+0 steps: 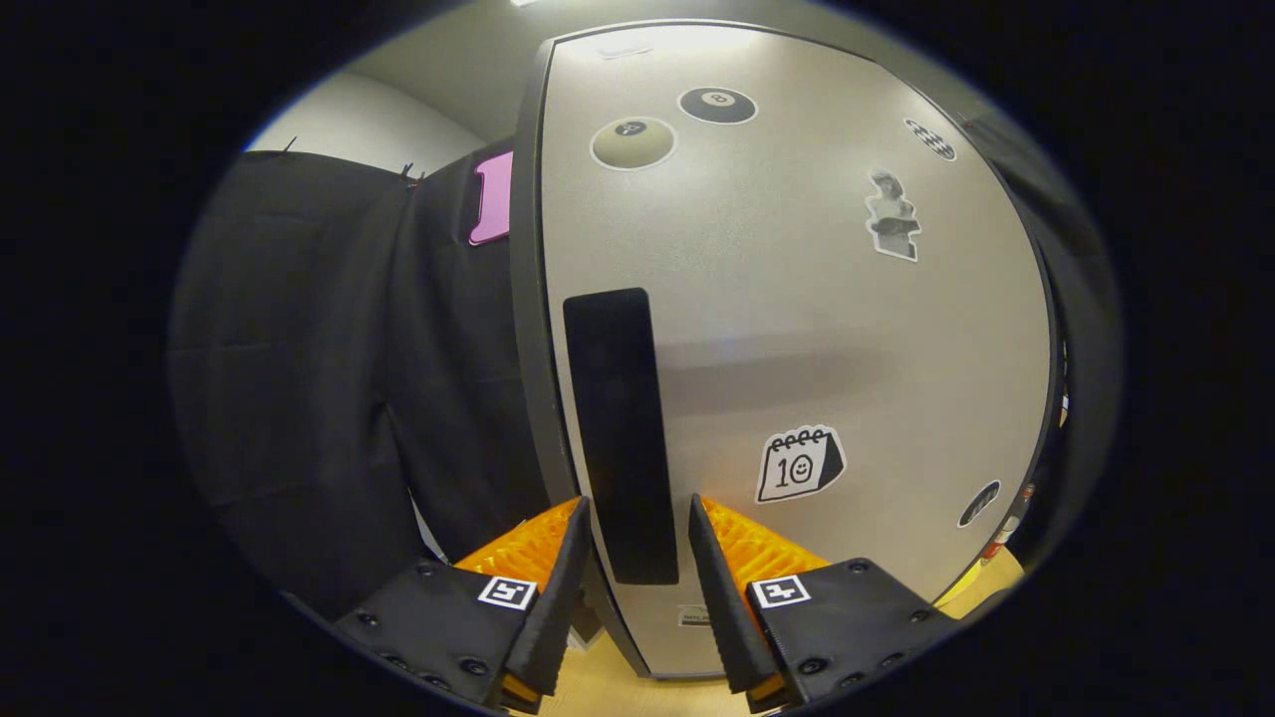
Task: Open the shoe cabinet door, grab the shoes and put them into the shoe cabinet, then close the shoe cabinet door.
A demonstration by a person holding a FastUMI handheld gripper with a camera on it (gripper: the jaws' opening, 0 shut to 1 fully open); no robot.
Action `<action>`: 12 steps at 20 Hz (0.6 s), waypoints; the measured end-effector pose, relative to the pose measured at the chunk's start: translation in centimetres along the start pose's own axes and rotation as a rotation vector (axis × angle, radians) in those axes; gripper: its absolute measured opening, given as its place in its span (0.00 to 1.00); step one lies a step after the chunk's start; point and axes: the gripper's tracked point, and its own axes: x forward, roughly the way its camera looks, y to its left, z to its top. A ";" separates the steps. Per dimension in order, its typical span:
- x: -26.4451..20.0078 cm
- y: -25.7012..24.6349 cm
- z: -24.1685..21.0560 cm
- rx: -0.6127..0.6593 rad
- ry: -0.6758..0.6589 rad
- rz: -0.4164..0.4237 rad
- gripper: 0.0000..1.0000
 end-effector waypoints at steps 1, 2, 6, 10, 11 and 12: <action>0.1 -0.1 -0.1 0.000 -0.002 -0.015 0.52; -0.1 0.0 0.0 -0.008 -0.003 -0.027 0.42; -0.4 0.0 -0.4 -0.103 0.019 0.005 0.26; -2.2 0.0 -0.3 -0.121 0.022 0.084 0.18; -2.9 0.1 -0.4 -0.127 0.025 0.102 0.19; -3.4 0.1 -0.4 -0.129 0.023 0.118 0.19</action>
